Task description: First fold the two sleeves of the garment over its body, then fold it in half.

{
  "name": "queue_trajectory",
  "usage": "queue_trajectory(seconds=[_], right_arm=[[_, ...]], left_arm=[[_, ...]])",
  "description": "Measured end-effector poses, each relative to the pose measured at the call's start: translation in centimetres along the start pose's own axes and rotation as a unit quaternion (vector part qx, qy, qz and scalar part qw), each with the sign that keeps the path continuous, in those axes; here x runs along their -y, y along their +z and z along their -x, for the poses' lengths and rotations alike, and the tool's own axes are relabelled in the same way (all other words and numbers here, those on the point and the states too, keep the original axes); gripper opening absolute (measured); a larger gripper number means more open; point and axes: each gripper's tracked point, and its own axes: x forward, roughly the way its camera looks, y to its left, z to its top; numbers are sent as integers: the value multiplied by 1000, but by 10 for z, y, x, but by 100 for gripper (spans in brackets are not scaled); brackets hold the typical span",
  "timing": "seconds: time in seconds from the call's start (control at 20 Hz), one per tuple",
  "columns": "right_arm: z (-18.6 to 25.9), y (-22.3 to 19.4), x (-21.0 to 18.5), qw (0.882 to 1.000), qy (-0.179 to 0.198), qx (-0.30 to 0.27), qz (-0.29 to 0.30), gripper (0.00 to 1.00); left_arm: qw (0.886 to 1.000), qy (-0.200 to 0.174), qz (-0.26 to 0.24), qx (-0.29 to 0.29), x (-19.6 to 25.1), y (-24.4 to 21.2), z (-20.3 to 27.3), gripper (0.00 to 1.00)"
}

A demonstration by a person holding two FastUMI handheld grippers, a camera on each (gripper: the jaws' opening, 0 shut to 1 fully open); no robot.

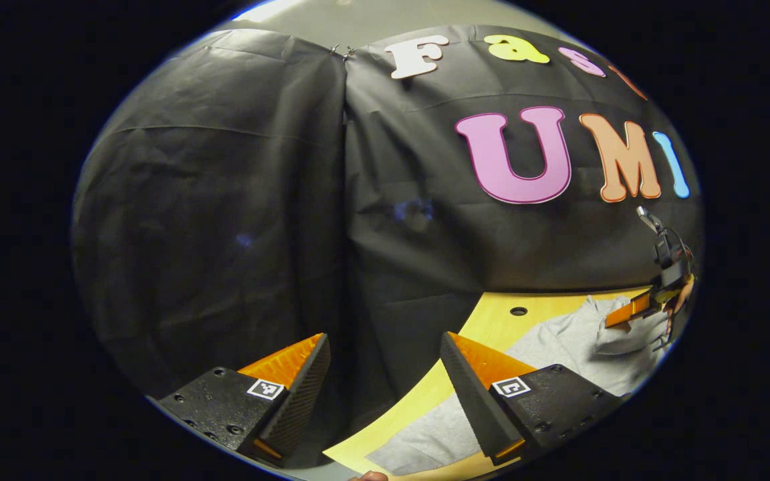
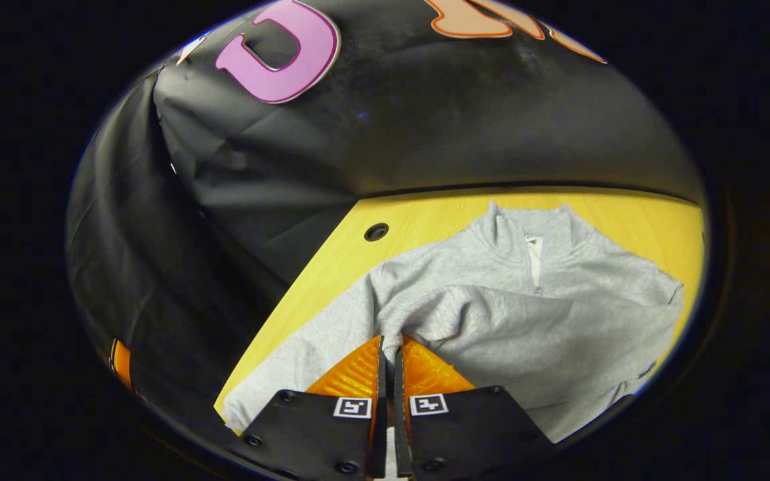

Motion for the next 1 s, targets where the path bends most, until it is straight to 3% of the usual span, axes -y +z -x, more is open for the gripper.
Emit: queue_trajectory(seconds=[0.05,0.1,0.15,0.25,0.35,0.45,0.8,1.0], right_arm=[[-3,0,2,1000,-1,-5,-4,7],[-4,2,1,1000,10,-9,-18,1],[-3,6,4,999,17,-13,-33,13],[4,18,10,998,42,-11,-49,16],[9,19,-4,997,72,7,-43,56],[17,28,-13,997,75,28,-18,97],[69,49,-8,993,68,90,40,96],[100,57,10,992,57,105,46,96]], left_arm=[[1000,0,3,-11,-1,-8,-1,96],[1000,3,2,-19,-3,-17,-2,100],[1000,4,-1,-26,-4,-23,-2,97],[999,2,-7,-36,-7,-37,0,97],[999,-2,-11,-48,-6,-48,-3,96],[998,-10,-12,-68,-5,-69,-3,97],[986,-41,-14,-163,19,-154,8,97],[972,-49,13,-228,21,-201,15,97]])
